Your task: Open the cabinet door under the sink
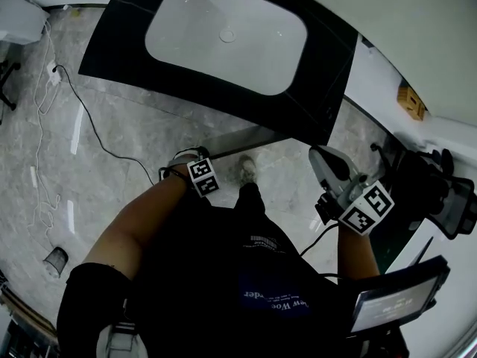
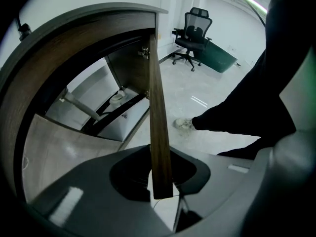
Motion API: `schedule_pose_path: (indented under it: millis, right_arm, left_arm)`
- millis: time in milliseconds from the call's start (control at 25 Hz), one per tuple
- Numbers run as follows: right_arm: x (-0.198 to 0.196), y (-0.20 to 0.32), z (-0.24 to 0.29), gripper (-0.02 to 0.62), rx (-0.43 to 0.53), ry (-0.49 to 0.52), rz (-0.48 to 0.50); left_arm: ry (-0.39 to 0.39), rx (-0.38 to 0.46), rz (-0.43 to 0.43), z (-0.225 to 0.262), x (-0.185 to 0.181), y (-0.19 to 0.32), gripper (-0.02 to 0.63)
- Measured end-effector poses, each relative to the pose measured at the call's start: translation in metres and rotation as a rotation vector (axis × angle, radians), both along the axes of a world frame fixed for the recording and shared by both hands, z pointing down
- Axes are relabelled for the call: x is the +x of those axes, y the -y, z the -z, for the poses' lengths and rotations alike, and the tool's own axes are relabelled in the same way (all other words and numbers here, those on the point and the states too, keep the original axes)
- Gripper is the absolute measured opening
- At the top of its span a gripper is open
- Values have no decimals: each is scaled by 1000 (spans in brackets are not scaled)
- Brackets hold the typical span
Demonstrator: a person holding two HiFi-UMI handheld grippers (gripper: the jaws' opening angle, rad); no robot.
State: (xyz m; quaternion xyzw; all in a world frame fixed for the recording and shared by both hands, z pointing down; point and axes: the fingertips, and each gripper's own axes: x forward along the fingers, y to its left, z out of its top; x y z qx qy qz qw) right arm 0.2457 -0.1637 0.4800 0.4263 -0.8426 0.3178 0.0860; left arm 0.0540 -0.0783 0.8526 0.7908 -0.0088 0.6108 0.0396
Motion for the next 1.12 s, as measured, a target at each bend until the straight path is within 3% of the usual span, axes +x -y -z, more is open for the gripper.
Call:
schedule_pose_path:
  millis: [280, 440, 600, 1120]
  right_arm:
    - [41, 2, 20, -2, 47, 26, 172]
    - [58, 8, 29, -2, 72, 20, 267]
    - [52, 4, 30, -2, 79, 19, 330]
    - [16, 8, 29, -2, 67, 15, 445]
  left_arm:
    - [90, -55, 151, -5, -2, -28, 64]
    - [105, -76, 238, 7, 9, -39, 64]
    - [144, -82, 256, -2, 5, -55, 65]
    - [91, -126, 376, 1, 26, -92, 69]
